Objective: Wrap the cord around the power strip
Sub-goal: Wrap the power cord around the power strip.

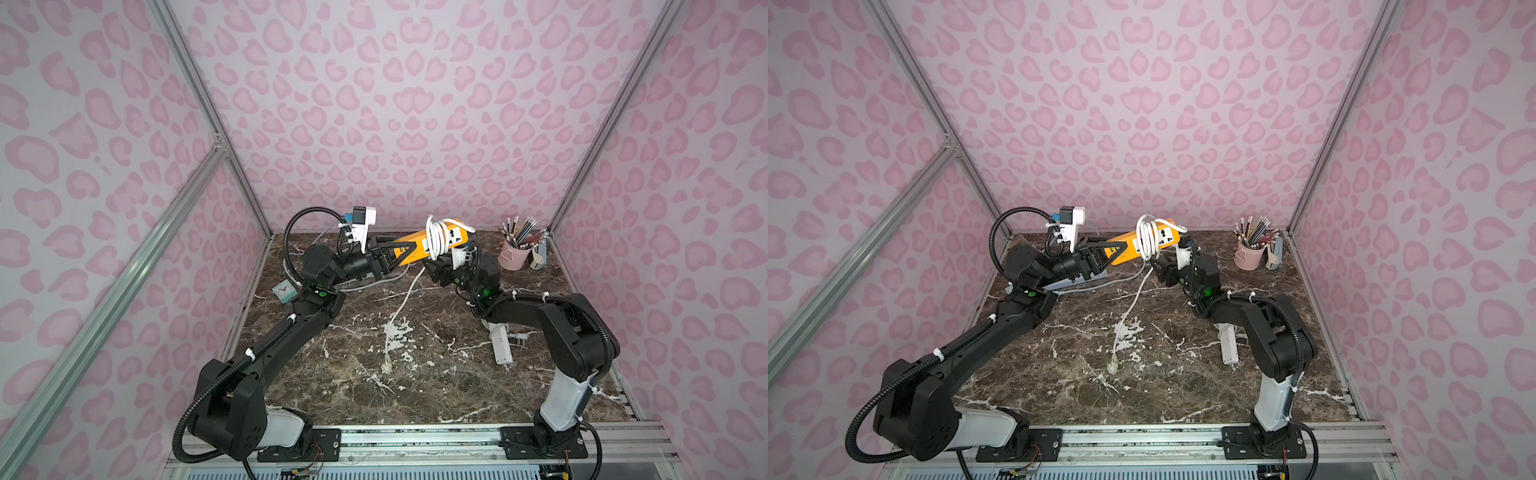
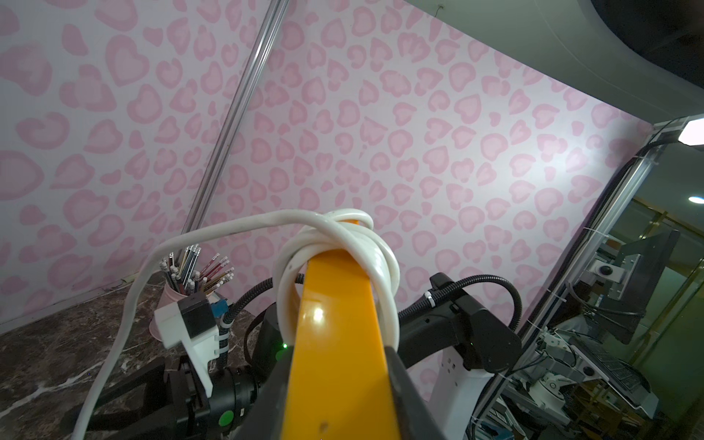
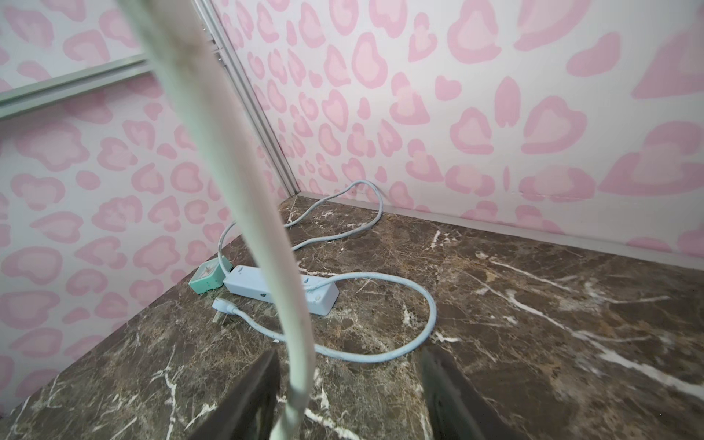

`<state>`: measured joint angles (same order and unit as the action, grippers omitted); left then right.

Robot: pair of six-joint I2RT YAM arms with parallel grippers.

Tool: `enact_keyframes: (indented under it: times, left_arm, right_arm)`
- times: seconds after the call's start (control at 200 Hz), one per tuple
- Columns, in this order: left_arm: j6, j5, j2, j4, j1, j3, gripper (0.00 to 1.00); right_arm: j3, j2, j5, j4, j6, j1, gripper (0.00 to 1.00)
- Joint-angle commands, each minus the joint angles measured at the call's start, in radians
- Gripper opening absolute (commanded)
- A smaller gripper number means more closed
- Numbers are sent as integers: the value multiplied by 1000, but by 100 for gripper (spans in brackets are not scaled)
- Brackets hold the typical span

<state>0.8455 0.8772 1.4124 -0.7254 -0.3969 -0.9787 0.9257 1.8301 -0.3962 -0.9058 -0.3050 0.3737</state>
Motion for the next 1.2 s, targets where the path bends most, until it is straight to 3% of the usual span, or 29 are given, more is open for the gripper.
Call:
enact_keyframes:
  times: [0.0, 0.32, 0.52, 0.7, 0.8, 0.91, 1.005, 1.195]
  left_arm:
    - [7, -35, -6, -71, 1, -12, 3]
    - [8, -36, -23, -68, 1, -2, 3]
    - [37, -64, -24, -111, 1, 3, 3]
    - [87, -94, -6, -175, 3, 5, 3]
    - [109, -124, -2, -197, 20, 21, 3]
    - [142, -167, 5, -229, 59, 35, 3]
    - [103, -197, 22, -166, 106, 14, 3]
    - [-314, -374, 51, 313, 167, -128, 3]
  right_arm:
    - [-18, -10, 81, -99, -78, 22, 58]
    - [31, 58, 132, -105, -146, 62, 55]
    - [75, 117, 169, -113, -201, 86, 34]
    - [166, 179, 261, -12, -172, 126, 4]
    - [161, 179, 317, 29, -172, 135, 0]
    - [135, 145, 410, 104, -54, 160, 0]
    - [99, 95, 564, 184, 110, 206, 0]
    - [19, -29, 946, 265, 433, 311, 0]
